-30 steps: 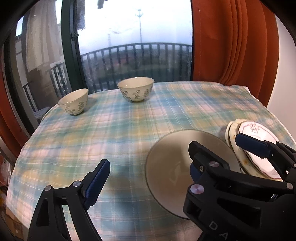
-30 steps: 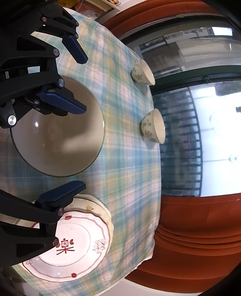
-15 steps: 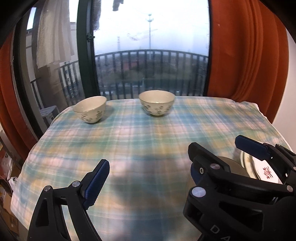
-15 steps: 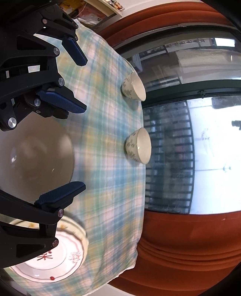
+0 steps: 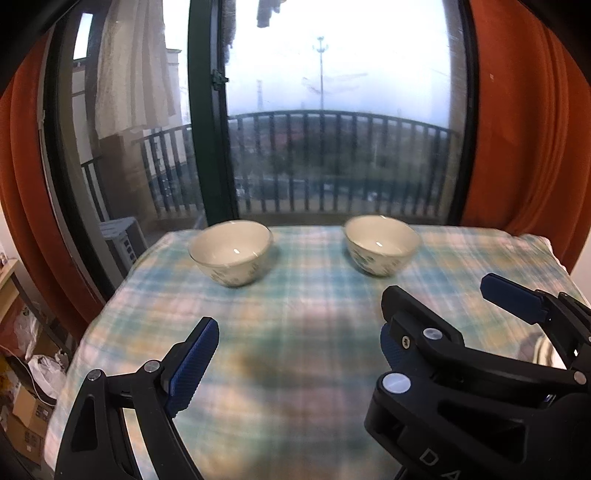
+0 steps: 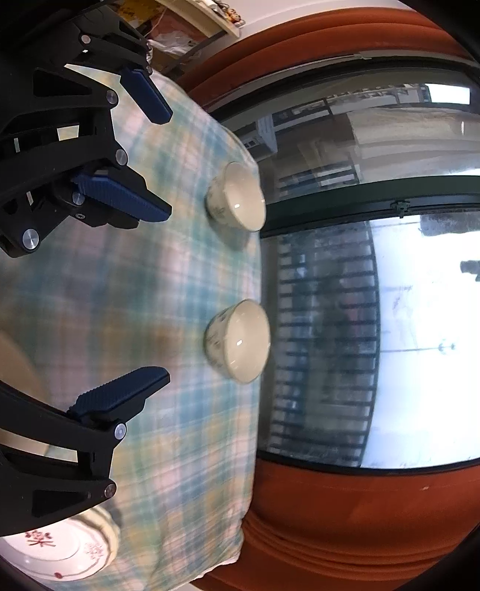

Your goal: Organize plates and bowls

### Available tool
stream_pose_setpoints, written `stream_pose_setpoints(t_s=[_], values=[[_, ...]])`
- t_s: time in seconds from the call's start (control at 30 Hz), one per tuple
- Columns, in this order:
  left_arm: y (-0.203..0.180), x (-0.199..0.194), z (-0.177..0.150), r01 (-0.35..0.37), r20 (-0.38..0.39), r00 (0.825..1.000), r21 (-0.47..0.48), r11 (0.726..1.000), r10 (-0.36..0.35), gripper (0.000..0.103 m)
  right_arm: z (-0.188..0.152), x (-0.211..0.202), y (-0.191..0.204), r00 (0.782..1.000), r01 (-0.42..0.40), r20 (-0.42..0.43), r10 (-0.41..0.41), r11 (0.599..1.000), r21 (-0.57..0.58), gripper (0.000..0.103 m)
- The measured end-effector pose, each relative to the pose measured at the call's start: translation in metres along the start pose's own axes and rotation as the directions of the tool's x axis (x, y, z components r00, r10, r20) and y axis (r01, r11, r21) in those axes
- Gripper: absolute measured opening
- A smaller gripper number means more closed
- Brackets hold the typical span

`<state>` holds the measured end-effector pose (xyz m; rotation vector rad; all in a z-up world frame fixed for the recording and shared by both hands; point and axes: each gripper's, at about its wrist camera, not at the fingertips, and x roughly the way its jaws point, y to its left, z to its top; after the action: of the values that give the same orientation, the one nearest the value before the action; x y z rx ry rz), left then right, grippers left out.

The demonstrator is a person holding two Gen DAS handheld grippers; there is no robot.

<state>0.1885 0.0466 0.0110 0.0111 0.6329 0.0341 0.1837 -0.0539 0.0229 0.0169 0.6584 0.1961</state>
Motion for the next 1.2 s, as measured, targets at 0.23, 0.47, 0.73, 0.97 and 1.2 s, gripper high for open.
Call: stream_pose_setpoints(t_s=[0.23,0.47,0.73,0.97,1.2], values=[[0.028,0.025,0.026,-0.030,-0.003,1.000,-0.017,0.999,0.030,0.091,0.031,0.031,0.021,0.999,-0.032,0.004,0.032,0.999,-0.016,0.085],[0.053,0.058,0.052,-0.047,0.009,0.999,-0.031,0.998,0.047,0.091,0.065,0.066,0.046,0.999,-0.042,0.014,0.042,0.999,-0.032,0.085],[0.087,0.109,0.071,-0.079,0.004,0.997,-0.047,0.996,0.079,0.091,0.095,0.125,0.071,0.997,-0.078,0.008,0.078,0.996,-0.039,0.085],[0.108,0.152,0.074,-0.153,-0.031,0.988,-0.047,0.987,0.151,0.085,0.106,0.173,0.089,1.000,-0.020,0.005,0.020,0.999,-0.043,0.085],[0.117,0.189,0.071,-0.159,-0.101,0.983,-0.052,0.986,0.153,0.069,0.105,0.211,0.090,0.998,-0.026,-0.061,0.025,1.000,-0.016,0.084]])
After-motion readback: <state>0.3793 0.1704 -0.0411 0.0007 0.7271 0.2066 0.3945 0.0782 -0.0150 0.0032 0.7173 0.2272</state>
